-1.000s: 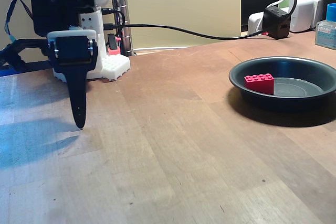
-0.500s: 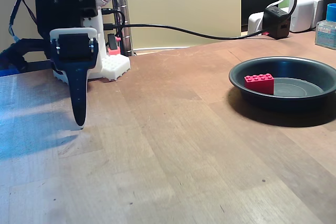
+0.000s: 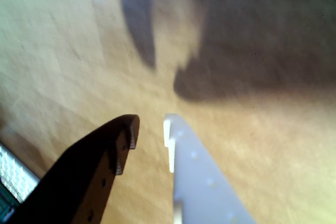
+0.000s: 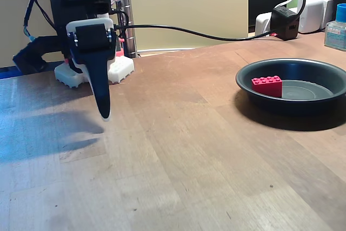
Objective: Grasp a lego block and put it in the bin.
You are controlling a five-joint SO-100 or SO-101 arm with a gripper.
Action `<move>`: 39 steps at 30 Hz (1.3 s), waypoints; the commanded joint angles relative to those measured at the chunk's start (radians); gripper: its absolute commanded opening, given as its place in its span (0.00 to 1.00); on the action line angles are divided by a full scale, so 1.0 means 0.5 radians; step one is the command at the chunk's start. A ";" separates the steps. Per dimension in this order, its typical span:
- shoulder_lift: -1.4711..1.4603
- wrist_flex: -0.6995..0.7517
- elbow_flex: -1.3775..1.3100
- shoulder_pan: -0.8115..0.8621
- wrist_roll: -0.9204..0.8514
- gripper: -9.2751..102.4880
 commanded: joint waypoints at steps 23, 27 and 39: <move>0.224 0.261 0.104 0.000 -0.021 0.08; 0.221 0.261 0.104 -0.018 -0.018 0.08; 0.221 0.261 0.104 0.003 -0.003 0.08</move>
